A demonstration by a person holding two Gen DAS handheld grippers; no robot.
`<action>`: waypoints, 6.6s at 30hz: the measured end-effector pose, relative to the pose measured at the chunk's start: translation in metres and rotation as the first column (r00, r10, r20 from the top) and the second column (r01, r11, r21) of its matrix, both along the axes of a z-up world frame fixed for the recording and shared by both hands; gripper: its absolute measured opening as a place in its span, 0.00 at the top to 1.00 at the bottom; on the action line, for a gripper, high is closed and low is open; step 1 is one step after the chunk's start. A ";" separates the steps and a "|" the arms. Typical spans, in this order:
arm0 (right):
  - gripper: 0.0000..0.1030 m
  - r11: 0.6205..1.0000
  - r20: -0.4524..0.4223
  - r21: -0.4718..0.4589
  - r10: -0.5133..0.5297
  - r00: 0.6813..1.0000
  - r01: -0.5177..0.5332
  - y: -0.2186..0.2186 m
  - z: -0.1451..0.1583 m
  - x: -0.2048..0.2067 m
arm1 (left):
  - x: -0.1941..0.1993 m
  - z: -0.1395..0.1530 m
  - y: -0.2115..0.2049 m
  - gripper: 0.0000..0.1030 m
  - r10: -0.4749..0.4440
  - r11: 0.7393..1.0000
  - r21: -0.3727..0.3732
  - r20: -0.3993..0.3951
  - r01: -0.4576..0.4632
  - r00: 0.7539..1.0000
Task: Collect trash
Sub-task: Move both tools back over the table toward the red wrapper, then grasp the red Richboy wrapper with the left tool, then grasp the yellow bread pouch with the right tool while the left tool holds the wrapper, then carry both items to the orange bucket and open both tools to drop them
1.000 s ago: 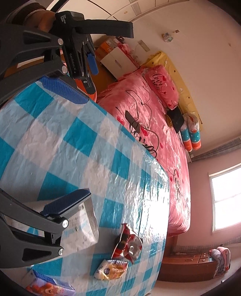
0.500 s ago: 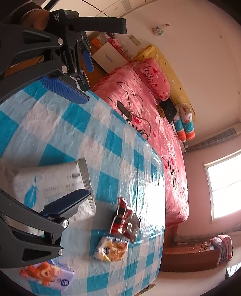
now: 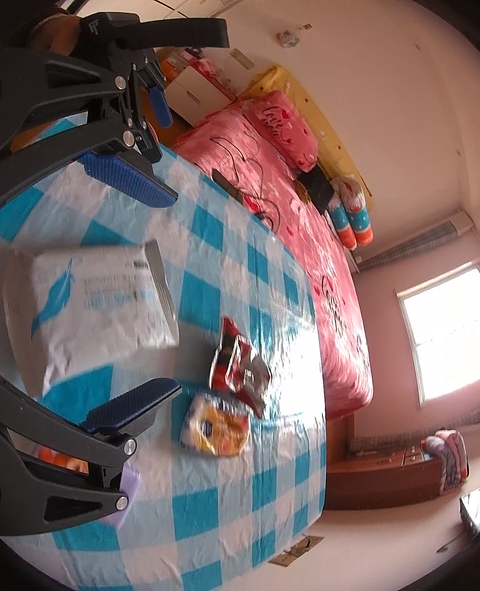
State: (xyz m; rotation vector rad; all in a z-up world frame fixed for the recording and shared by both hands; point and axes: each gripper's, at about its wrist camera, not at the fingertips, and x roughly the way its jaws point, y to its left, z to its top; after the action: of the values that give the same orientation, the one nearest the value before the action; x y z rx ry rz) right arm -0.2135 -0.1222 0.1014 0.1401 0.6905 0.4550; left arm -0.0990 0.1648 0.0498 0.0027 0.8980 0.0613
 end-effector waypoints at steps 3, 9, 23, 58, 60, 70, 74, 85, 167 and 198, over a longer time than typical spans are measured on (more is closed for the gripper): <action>0.09 0.999 0.002 0.002 -0.033 0.999 0.033 -0.013 -0.004 0.003 | 0.002 0.001 -0.010 0.23 -0.017 1.000 0.006 0.000 0.017 1.000; 0.09 0.995 -0.006 0.007 -0.098 0.995 0.098 -0.036 -0.008 0.006 | 0.007 0.004 -0.031 0.23 -0.049 0.999 0.017 0.006 0.049 0.999; 0.09 0.962 -0.050 0.050 -0.266 0.963 0.268 -0.109 -0.021 0.019 | 0.026 0.013 -0.089 0.23 -0.168 0.986 0.000 0.024 0.168 0.985; 0.09 0.941 -0.182 0.039 -0.324 0.928 0.336 -0.129 -0.072 0.088 | 0.179 -0.043 -0.209 0.20 -0.412 0.911 -0.071 -0.162 0.406 0.896; 0.09 0.947 -0.187 0.034 -0.309 0.932 0.320 -0.118 -0.074 0.094 | 0.181 -0.043 -0.210 0.21 -0.410 0.912 -0.068 -0.161 0.404 0.898; 0.09 0.963 -0.191 -0.006 -0.266 0.945 0.270 -0.077 -0.079 0.119 | 0.179 -0.042 -0.210 0.39 -0.422 0.907 -0.044 -0.135 0.420 0.897; 0.09 0.965 -0.189 -0.007 -0.259 0.947 0.263 -0.071 -0.078 0.125 | 0.178 -0.041 -0.204 0.41 -0.416 0.909 -0.068 -0.125 0.411 0.901; 0.09 0.968 -0.200 -0.045 -0.253 0.947 0.249 -0.066 -0.082 0.153 | 0.165 -0.038 -0.158 0.42 -0.357 0.928 -0.151 -0.090 0.342 0.930; 0.68 0.989 -0.133 -0.066 0.122 0.984 -0.132 0.190 -0.072 0.166 | 0.021 -0.017 0.067 0.42 -0.094 0.940 -0.328 0.005 0.090 0.996; 0.17 0.869 -0.190 0.002 0.486 0.853 -0.495 0.377 -0.113 0.094 | -0.065 -0.089 0.236 0.23 0.326 0.903 -0.256 -0.115 -0.345 0.938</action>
State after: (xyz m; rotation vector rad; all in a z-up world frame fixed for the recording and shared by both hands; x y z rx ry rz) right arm -0.1192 0.2547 -0.0118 -0.0457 0.9242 0.9273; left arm -0.1637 0.4004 -0.0387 -0.4117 0.9630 0.2607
